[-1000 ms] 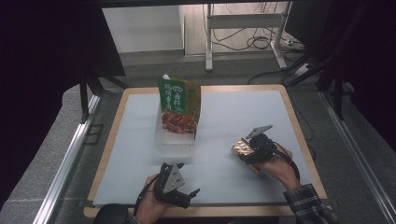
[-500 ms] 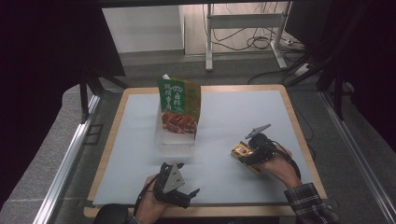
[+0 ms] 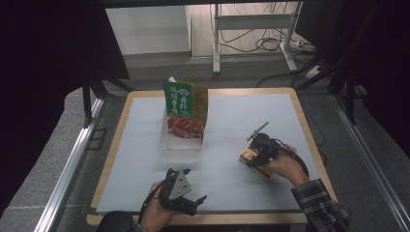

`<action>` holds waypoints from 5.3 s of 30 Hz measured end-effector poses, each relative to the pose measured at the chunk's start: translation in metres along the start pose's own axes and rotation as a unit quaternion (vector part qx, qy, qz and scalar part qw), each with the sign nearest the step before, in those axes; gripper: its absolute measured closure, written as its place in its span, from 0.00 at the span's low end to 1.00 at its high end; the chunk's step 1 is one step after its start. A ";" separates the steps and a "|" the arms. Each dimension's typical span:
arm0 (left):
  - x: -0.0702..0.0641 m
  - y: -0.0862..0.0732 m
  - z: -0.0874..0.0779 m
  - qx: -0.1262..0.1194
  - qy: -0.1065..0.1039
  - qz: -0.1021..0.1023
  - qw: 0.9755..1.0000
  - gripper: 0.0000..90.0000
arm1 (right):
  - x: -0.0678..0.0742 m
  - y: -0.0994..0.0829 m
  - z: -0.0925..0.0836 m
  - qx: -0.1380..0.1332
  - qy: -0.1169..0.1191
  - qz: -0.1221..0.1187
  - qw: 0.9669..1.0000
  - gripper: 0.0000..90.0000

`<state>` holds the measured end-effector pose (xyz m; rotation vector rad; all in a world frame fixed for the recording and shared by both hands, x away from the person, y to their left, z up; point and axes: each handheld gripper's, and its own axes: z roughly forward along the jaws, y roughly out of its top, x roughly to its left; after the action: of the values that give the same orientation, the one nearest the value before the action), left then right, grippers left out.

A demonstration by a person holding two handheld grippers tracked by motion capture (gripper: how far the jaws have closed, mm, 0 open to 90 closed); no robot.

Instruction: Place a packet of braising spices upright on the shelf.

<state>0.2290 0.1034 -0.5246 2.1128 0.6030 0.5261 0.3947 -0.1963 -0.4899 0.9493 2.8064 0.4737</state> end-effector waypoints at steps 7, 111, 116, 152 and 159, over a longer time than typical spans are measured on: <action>0.000 0.000 0.000 0.002 0.000 0.002 1.000 0.03 | 0.000 0.010 0.008 0.040 0.004 -0.004 0.999 0.28; 0.001 -0.004 -0.012 -0.004 0.003 -0.024 1.000 0.02 | 0.050 0.082 -0.039 -0.414 0.084 -0.047 0.905 0.35; 0.000 -0.004 -0.012 -0.003 0.002 -0.024 1.000 0.02 | 0.055 0.091 -0.035 -0.422 0.089 -0.055 0.901 0.35; 0.000 -0.004 -0.012 -0.007 0.002 -0.024 1.000 0.02 | 0.089 0.142 0.015 -0.461 0.134 -0.079 0.874 0.35; 0.000 -0.004 -0.012 -0.006 0.001 -0.022 1.000 0.02 | 0.093 0.137 0.020 -0.470 0.137 -0.078 0.868 0.35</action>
<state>0.2214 0.1132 -0.5212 2.0820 0.6451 0.5064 0.4036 -0.0316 -0.4650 0.4345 2.2865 1.8190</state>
